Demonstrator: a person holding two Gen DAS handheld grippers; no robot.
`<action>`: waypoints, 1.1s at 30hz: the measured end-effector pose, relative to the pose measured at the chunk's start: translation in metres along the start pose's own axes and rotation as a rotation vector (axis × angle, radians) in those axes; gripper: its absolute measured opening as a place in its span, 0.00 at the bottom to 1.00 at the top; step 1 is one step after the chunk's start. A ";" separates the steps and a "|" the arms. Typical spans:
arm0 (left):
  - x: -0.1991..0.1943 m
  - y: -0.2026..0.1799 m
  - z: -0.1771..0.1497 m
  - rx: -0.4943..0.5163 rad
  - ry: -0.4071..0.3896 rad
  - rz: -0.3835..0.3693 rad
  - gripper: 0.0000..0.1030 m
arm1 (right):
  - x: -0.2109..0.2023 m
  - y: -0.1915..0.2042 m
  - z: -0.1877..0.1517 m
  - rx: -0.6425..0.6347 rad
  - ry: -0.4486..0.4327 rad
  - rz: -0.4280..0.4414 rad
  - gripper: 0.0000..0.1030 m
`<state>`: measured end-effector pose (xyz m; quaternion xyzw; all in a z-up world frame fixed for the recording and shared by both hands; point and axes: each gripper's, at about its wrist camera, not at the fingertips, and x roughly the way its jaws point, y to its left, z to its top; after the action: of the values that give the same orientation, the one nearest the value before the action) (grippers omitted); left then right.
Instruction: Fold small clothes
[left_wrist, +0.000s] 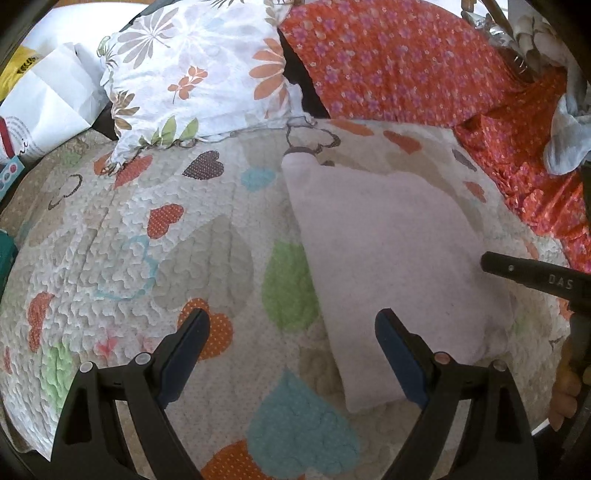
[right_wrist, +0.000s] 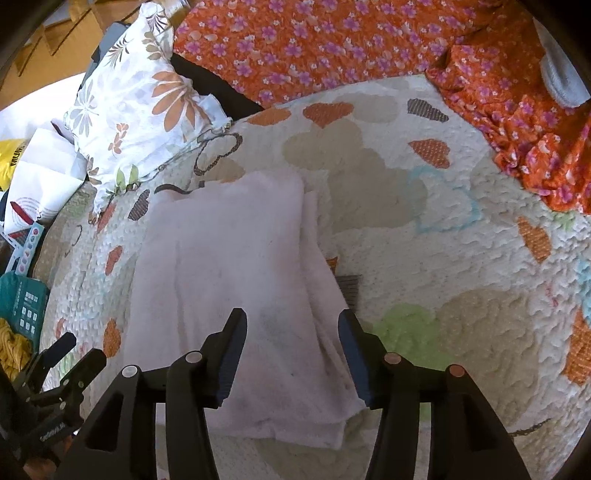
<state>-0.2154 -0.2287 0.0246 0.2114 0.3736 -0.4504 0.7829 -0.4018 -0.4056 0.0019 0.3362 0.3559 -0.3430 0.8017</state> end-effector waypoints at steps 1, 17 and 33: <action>0.000 0.000 0.000 0.004 -0.001 0.001 0.88 | 0.002 0.001 0.000 0.001 0.001 0.000 0.55; 0.019 -0.001 0.001 0.013 0.046 0.005 0.88 | 0.022 -0.021 0.013 0.090 -0.019 0.026 0.62; 0.029 0.003 0.010 -0.043 0.060 -0.060 0.88 | 0.035 -0.033 0.022 0.119 -0.009 0.043 0.72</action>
<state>-0.1996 -0.2500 0.0081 0.1964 0.4125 -0.4591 0.7619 -0.4023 -0.4516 -0.0248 0.3894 0.3238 -0.3478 0.7890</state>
